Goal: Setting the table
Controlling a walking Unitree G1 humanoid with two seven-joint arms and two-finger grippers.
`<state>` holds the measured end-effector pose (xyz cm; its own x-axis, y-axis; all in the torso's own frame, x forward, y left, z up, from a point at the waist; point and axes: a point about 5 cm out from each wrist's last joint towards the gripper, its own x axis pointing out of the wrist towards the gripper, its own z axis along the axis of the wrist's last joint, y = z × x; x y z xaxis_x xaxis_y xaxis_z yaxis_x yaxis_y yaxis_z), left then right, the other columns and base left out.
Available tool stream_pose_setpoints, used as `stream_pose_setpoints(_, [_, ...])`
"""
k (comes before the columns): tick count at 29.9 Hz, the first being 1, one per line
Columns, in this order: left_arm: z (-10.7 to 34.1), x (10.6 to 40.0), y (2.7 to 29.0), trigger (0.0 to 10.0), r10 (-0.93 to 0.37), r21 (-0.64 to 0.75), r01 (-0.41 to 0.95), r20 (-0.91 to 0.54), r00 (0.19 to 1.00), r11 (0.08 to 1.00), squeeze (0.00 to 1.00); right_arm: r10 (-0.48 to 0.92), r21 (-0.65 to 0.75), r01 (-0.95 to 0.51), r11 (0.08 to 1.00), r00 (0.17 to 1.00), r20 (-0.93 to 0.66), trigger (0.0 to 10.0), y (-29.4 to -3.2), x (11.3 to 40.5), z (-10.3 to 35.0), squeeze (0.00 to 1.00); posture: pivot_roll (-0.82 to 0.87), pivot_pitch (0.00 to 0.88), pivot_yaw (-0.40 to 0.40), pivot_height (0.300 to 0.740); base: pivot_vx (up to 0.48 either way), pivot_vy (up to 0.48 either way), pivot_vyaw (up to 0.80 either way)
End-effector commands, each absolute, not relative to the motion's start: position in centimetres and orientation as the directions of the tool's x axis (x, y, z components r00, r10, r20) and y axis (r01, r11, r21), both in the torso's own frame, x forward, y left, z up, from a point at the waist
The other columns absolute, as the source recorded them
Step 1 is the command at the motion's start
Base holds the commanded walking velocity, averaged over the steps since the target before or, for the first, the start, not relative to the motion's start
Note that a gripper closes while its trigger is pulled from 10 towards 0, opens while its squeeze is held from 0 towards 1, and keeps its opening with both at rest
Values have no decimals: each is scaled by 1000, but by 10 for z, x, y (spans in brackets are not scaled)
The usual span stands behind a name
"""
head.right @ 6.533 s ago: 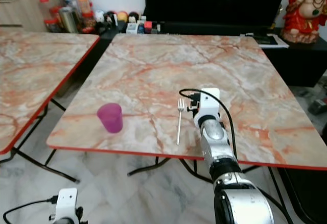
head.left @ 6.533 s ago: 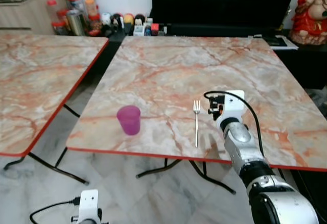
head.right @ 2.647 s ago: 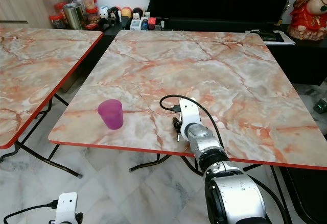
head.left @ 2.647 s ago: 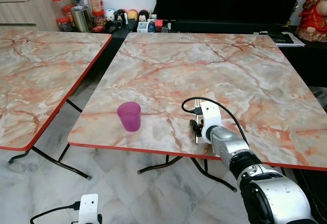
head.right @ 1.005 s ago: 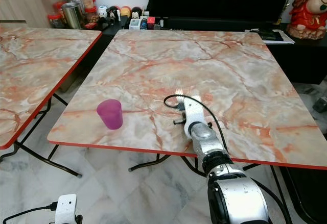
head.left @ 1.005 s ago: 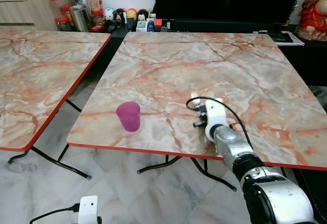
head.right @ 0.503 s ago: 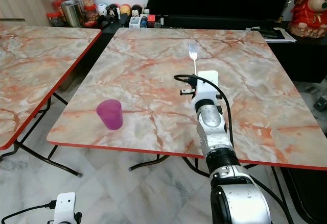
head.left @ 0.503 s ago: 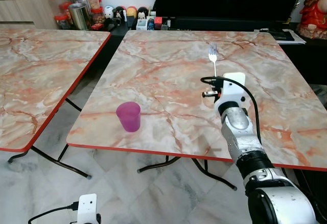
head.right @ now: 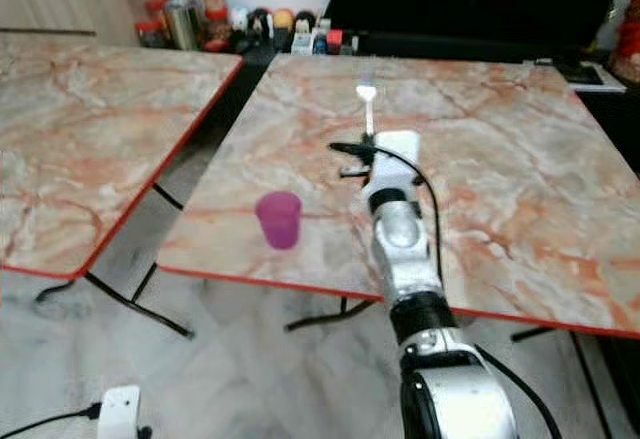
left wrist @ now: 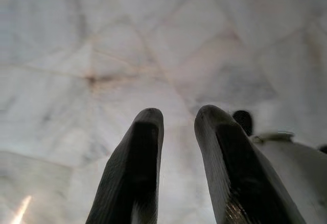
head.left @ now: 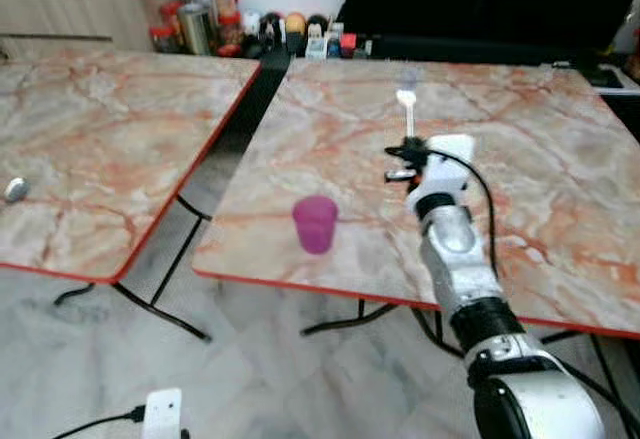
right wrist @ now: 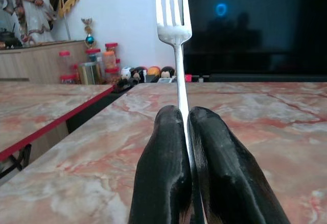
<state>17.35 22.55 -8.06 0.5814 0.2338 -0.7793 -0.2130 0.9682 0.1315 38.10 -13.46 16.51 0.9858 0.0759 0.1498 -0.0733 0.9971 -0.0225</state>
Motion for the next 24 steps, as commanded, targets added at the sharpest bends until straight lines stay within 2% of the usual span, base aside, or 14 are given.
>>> stream_pose_setpoints(1, [-84,167,226,10000,231,118,-230,-794,563,966,0,42,-16,-40,999,984,172,10000,-145,380,169,0,21,0,22,740,0,480,0])
stream_pose_setpoints(24, [-84,166,226,10000,241,124,-237,-792,561,963,0,64,-18,-62,998,975,212,10000,-139,377,172,0,31,0,24,740,0,480,0])
